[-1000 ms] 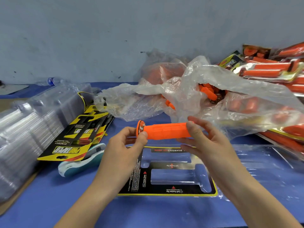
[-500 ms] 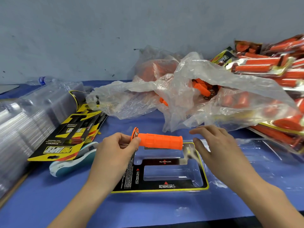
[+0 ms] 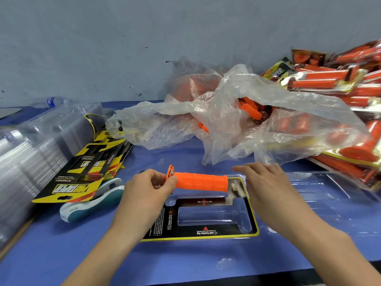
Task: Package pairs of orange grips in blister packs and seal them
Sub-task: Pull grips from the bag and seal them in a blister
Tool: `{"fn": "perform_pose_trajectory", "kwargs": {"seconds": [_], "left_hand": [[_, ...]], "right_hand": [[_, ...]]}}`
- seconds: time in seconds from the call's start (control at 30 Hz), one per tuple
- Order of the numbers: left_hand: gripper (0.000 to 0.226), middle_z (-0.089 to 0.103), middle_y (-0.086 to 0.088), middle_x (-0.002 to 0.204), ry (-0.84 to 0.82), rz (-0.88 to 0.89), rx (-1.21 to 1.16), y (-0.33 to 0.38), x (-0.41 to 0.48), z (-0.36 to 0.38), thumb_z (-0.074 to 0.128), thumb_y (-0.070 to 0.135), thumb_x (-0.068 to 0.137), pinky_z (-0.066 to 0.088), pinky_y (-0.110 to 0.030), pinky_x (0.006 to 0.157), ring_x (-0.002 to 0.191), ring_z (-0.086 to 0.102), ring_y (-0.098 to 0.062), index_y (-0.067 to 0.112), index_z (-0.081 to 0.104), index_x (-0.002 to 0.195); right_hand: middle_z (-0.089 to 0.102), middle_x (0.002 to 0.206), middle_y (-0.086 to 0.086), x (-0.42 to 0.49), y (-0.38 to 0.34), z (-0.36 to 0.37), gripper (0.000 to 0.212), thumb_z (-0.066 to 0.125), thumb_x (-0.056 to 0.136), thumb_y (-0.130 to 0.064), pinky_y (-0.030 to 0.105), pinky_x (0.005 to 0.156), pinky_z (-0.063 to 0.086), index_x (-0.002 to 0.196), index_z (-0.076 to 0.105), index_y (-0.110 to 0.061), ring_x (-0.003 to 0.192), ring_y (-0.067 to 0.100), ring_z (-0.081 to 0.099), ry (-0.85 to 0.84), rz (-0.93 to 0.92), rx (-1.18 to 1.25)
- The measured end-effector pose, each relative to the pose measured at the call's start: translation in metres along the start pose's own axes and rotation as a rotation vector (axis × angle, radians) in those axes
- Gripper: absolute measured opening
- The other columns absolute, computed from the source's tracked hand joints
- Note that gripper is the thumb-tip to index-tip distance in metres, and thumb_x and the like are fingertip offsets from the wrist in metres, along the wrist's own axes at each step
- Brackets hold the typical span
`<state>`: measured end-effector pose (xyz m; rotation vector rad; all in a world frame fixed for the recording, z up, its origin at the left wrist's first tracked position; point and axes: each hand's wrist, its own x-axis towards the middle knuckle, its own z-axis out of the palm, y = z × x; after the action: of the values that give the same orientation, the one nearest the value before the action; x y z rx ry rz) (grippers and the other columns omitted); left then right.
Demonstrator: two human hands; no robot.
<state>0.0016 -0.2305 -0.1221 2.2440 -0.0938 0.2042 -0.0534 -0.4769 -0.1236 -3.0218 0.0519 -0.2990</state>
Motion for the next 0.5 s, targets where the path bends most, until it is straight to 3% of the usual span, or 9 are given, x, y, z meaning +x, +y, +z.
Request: {"fn": "perform_pose_trajectory", "kwargs": {"seconds": [0.17,0.4,0.5], "left_hand": [[0.022,0.071,0.011,0.071,-0.009,-0.020,0.028,0.000,-0.001,0.002,0.068,0.046,0.085,0.041,-0.016,0.060,0.071,0.063,0.003,0.026,0.069,0.076],[0.020,0.072,0.014,0.068,-0.058,-0.072,-0.019,-0.001,-0.002,0.005,0.070,0.041,0.086,0.057,-0.038,0.075,0.070,0.070,-0.006,0.025,0.069,0.074],[0.019,0.071,0.018,0.066,-0.058,-0.080,-0.031,-0.002,-0.001,0.007,0.071,0.040,0.086,0.057,-0.036,0.074,0.065,0.068,0.000,0.024,0.069,0.077]], "right_hand": [[0.029,0.149,-0.009,0.001,0.004,0.014,0.054,0.039,0.101,-0.021,0.045,0.120,0.009,0.149,0.020,-0.036,0.141,0.018,0.022,-0.024,0.033,-0.050],[0.036,0.144,-0.010,0.005,0.005,0.024,0.044,0.038,0.101,-0.022,0.045,0.119,0.012,0.141,0.030,-0.039,0.136,0.017,0.031,0.020,0.013,-0.026],[0.038,0.142,-0.010,0.005,0.005,0.025,0.040,0.040,0.100,-0.021,0.044,0.119,0.011,0.136,0.036,-0.039,0.134,0.018,0.034,0.028,0.006,-0.016]]}}
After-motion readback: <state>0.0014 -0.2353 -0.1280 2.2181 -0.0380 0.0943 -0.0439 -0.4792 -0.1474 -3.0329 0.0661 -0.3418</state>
